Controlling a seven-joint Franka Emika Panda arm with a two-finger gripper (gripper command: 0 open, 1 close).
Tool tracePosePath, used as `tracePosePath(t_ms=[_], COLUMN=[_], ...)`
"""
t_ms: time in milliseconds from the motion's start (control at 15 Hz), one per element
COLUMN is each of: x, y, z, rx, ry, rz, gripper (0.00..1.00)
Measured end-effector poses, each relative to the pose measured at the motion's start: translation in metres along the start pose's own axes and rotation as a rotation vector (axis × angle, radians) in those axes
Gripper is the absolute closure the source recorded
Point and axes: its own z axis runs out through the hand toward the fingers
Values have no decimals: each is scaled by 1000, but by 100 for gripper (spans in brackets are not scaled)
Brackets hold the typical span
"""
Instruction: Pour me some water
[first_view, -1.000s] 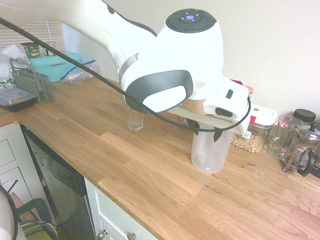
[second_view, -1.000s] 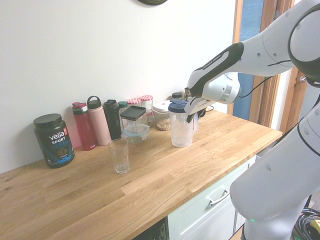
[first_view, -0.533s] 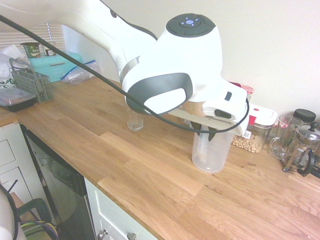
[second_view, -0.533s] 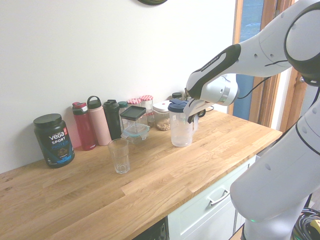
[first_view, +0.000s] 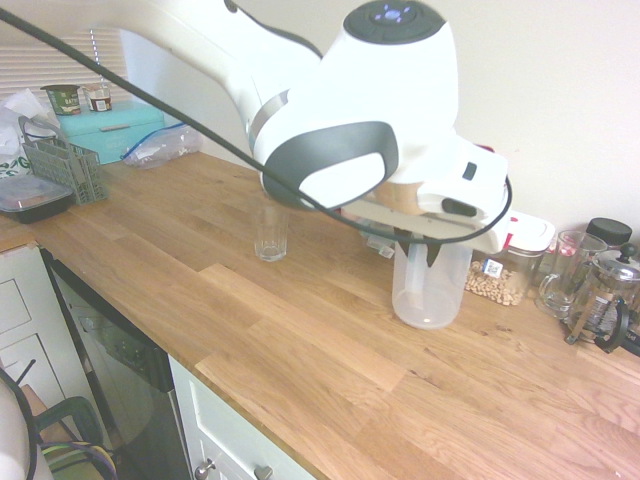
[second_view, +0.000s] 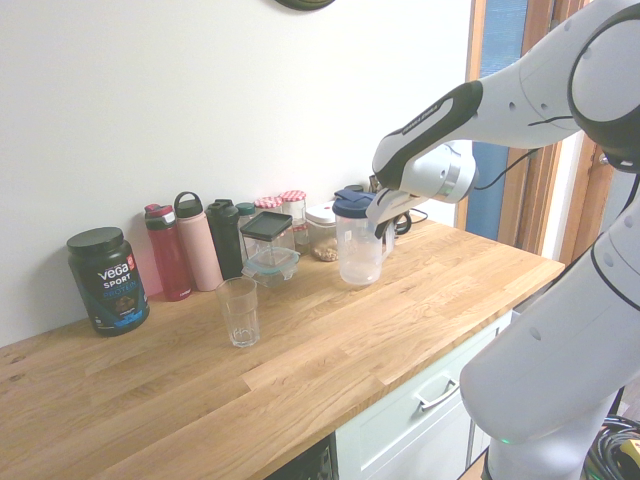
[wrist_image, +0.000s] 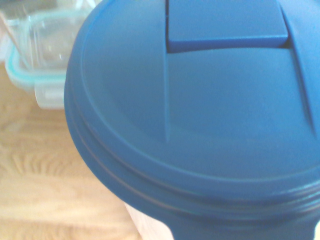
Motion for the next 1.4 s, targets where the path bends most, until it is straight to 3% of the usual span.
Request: tracePosePath(t_ms=[133,333,667,1067,1400], x=[12,5,-28,-84,-102], y=[-12,-29,-78,-166,-213], z=[-28,-54,-52,-38,-23], rx=[26,41,18,-59,-225], ry=[-34,-173,-342,-379,-363], rz=[-32,-172,-440,-799,-1072], gripper=[100,100,100,100,100])
